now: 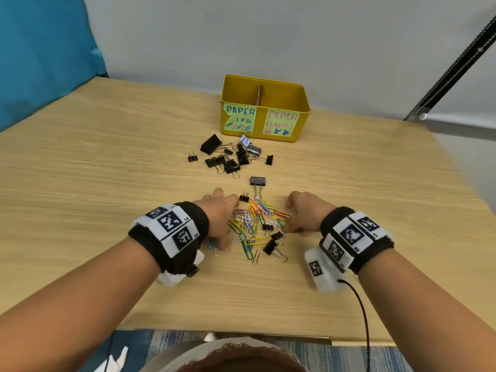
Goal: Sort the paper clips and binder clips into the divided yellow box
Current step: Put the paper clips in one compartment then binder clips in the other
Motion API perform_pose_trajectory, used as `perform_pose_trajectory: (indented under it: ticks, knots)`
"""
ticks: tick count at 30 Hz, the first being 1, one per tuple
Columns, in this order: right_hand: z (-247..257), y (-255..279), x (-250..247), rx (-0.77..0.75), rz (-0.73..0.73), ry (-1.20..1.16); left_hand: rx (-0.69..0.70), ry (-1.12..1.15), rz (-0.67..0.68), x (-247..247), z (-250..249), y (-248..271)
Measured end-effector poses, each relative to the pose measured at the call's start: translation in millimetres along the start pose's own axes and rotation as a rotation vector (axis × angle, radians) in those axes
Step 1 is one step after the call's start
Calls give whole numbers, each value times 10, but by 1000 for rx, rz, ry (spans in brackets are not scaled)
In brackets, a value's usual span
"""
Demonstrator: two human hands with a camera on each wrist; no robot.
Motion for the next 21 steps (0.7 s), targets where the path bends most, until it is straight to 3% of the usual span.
perform_pose_trajectory:
  ticks: [6, 15, 21]
  knots:
    - [406, -102, 11, -193, -39, 51, 11, 162, -32, 13, -33, -77]
    - [713, -219, 134, -359, -106, 225, -1, 116, -181, -8, -94, -217]
    - [709, -266, 87, -347, -137, 201, 13, 99, -261, -51, -158, -268]
Point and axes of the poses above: each hand's wrist, its own y-axis away from the middle knuckle, its own x-axis out of the palm, z = x × y, the point moved 5 cm from there along -y, towards the middle knuckle, and after that the axes turned 5 degrees about -z, right-handed, at the moved point
